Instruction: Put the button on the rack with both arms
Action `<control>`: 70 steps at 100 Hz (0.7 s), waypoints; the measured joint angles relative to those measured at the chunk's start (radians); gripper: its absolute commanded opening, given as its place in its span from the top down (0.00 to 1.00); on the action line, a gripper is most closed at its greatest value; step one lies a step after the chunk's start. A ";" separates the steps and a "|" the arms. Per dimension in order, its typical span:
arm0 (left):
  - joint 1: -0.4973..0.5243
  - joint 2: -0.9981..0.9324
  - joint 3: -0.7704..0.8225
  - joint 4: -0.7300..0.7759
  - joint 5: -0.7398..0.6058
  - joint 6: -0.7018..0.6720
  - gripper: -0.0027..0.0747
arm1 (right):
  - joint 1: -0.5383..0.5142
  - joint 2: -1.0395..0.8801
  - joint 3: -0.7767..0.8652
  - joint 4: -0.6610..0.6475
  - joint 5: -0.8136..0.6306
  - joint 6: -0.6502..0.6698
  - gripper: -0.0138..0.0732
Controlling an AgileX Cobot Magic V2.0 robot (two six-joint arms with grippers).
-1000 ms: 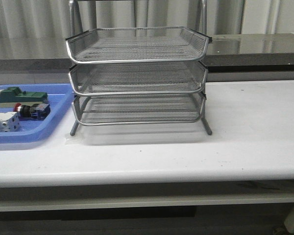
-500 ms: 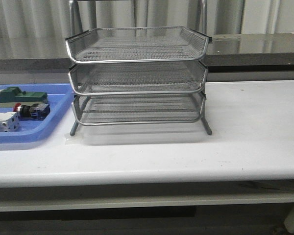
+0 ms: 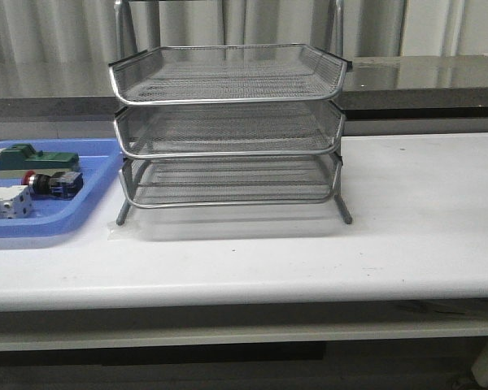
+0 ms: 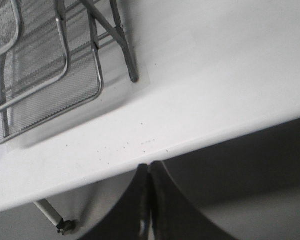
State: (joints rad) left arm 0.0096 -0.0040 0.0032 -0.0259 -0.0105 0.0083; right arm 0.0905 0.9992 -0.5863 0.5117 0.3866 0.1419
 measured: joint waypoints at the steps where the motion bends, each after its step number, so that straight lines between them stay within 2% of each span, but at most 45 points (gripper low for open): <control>1: 0.000 0.000 0.000 0.000 0.000 0.000 0.99 | 0.000 0.005 0.000 0.004 -0.008 0.000 0.75; 12: 0.000 0.000 0.000 0.000 0.000 0.000 0.99 | 0.039 0.037 -0.002 0.054 -0.063 0.000 0.58; 22: 0.000 0.000 0.000 0.000 0.000 0.000 0.99 | 0.085 0.065 -0.002 0.087 -0.114 0.000 0.48; 44: 0.000 0.000 0.000 0.000 0.000 0.000 0.99 | 0.164 0.139 -0.044 0.121 -0.168 0.000 0.48; 70: 0.000 0.000 0.000 0.000 0.000 0.000 0.99 | 0.170 0.287 -0.168 0.128 -0.175 0.000 0.48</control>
State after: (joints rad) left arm 0.0096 -0.0040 0.0032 -0.0259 -0.0105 0.0083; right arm 0.2605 1.2858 -0.7543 0.6394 0.2115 0.1419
